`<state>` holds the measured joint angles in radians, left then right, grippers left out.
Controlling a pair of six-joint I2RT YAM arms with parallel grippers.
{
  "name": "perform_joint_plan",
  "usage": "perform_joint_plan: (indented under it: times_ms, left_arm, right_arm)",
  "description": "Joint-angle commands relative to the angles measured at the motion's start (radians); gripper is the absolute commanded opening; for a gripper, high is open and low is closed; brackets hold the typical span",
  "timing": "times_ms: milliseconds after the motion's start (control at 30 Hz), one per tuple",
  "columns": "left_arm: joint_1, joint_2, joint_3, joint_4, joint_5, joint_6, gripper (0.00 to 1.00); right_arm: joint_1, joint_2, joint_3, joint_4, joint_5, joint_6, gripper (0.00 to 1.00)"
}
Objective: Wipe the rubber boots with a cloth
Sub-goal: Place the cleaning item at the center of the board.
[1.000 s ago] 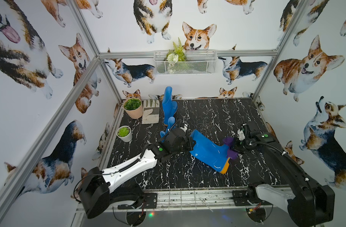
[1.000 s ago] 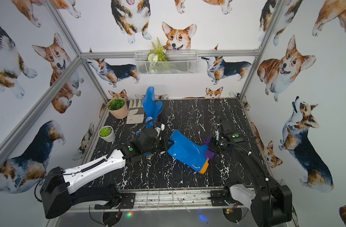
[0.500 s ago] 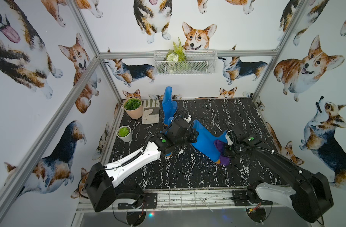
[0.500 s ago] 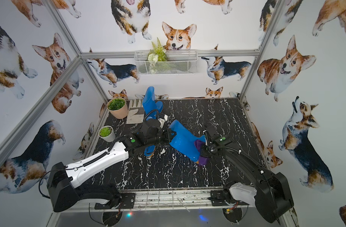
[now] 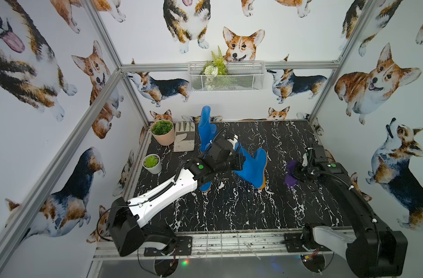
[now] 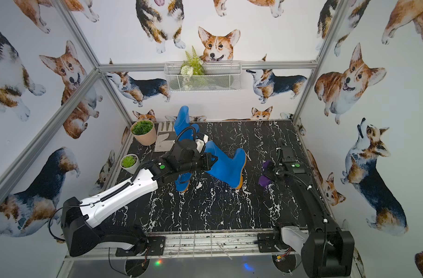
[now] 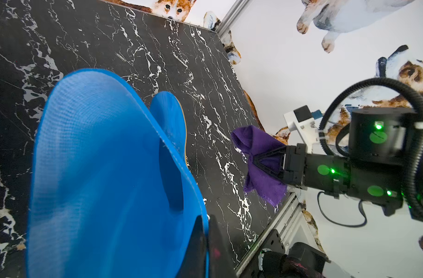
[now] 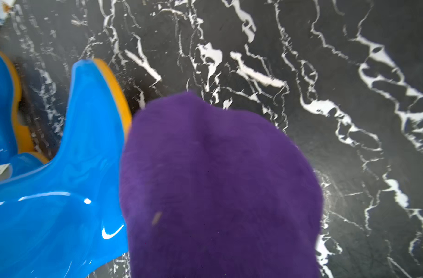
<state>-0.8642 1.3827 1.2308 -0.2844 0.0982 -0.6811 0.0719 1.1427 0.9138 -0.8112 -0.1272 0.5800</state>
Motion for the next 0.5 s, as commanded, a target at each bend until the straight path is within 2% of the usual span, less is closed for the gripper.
perform_joint_plan:
  times_ms: [0,33,67,100,367,467]
  left_arm:
    - [0.003,0.011,0.052,-0.014,0.007,0.056,0.0]
    - [0.004,0.014,0.06,-0.019,0.007,0.062,0.0]
    - [0.004,0.02,0.074,-0.025,0.009,0.069,0.0]
    - [0.004,0.025,0.081,-0.029,0.011,0.072,0.0]
    - [0.003,0.07,0.141,-0.047,0.028,0.093,0.0]
    - [0.003,0.077,0.167,-0.067,0.022,0.11,0.0]
  right_arm:
    - [0.004,0.049,0.041,-0.084,0.053,-0.065,0.56]
    - [0.009,0.042,0.046,-0.092,0.065,-0.068,0.67]
    - [0.014,0.031,0.047,-0.096,0.075,-0.072,0.86]
    - [0.021,0.015,0.052,-0.103,0.097,-0.07,1.0]
    - [0.119,0.004,0.141,-0.218,0.217,-0.074,1.0]
    - [0.133,0.01,0.159,-0.233,0.224,-0.077,1.0]
